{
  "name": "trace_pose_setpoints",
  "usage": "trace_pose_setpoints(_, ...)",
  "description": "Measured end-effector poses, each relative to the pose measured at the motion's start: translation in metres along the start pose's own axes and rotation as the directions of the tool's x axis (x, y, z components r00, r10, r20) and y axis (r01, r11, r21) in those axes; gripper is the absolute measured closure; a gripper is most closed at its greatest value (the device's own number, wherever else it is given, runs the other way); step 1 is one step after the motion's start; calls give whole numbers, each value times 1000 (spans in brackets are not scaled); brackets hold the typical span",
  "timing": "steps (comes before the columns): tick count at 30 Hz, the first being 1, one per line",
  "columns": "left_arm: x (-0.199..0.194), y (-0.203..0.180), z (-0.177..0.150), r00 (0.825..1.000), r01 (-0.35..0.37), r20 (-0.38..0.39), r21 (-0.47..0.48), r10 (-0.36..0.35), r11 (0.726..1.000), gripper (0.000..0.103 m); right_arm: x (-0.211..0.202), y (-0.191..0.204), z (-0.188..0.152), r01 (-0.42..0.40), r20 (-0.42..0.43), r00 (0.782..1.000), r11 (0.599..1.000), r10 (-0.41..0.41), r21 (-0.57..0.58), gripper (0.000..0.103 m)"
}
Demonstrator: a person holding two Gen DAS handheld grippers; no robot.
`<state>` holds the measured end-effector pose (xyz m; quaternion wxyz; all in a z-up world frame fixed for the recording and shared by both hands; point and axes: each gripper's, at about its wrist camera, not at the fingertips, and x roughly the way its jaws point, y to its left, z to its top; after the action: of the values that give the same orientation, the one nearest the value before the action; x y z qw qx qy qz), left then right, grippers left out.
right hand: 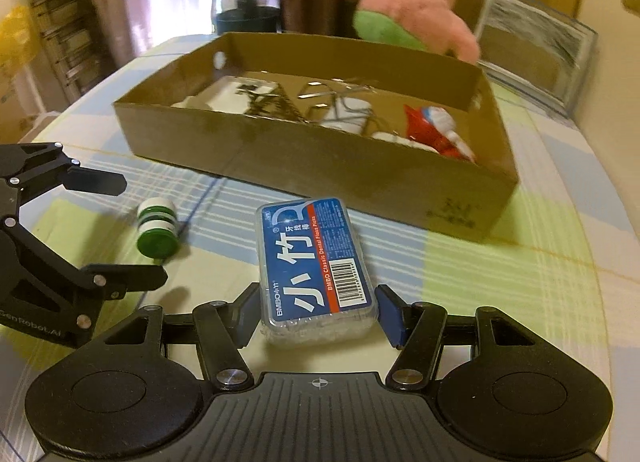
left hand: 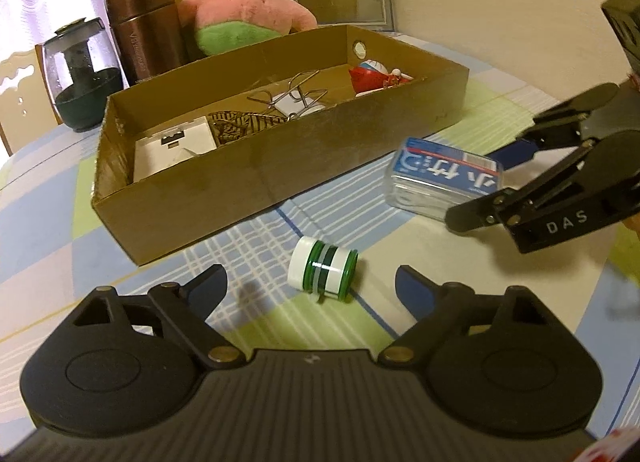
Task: Organize rigid objects
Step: 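Close the left tool on the green-white tape roll while the right tool holds the swab box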
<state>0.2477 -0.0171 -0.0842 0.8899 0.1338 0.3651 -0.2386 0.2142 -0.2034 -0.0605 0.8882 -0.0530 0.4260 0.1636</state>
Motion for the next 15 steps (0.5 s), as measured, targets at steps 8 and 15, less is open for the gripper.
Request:
trace_pose_setpoints(8,9,0,2,999,47,-13,8,-47,999,33,-3,0,-4,4,-8,1000,1000,-4,10,46)
trace_pose_setpoints(15,11,2,3,997,75,-10,-7,-75,997,54,-2,0,-3,3,-8,1000,1000,-3,6,46)
